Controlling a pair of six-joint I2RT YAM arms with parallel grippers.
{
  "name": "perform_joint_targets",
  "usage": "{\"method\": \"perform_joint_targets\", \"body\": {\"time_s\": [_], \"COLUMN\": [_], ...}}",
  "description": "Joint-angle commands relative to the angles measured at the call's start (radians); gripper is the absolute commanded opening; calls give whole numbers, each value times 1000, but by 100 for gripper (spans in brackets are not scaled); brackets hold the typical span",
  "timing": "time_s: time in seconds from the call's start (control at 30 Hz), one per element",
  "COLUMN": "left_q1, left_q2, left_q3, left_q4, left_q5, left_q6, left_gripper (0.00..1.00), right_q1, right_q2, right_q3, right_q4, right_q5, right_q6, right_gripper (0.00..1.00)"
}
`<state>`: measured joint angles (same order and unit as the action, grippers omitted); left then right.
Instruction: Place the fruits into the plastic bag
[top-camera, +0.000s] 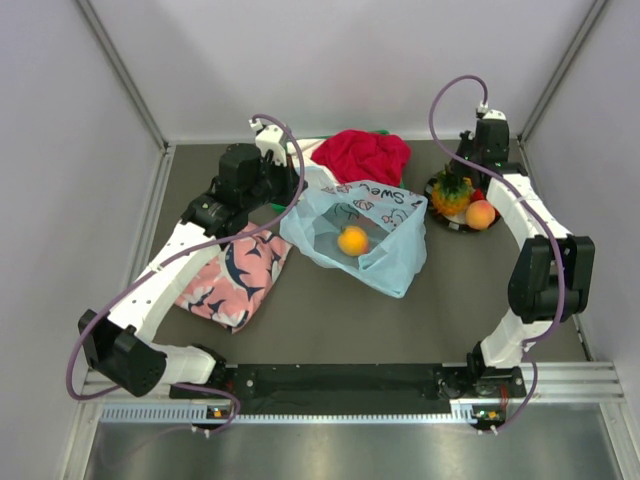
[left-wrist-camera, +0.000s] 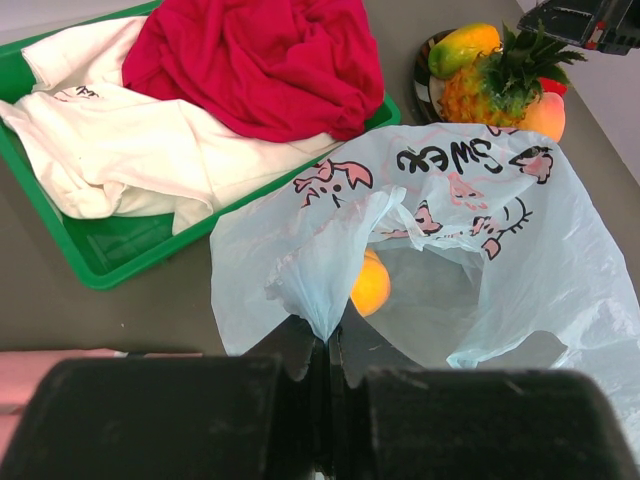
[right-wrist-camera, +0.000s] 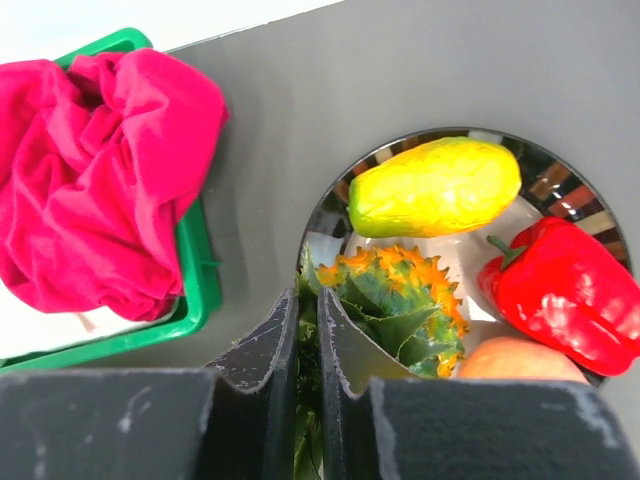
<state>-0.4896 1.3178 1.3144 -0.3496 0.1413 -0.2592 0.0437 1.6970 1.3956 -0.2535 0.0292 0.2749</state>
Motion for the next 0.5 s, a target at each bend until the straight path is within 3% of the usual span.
{"method": "perform_joint_targets", "body": {"time_s": [0.0, 0.47], "left_q1": [0, 2], "left_q2": [-32, -46], "left_q3": [19, 17], "left_q4": [34, 38], "left_q5": [1, 4], "left_q6": [11, 8], "left_gripper": [0, 0], "right_q1": [12, 12], "right_q2": [-36, -132], "right_q3": [34, 5], "right_q4": [31, 92], "right_q5": [-58, -64], "right_q6": [40, 69], "right_gripper": [0, 0]}}
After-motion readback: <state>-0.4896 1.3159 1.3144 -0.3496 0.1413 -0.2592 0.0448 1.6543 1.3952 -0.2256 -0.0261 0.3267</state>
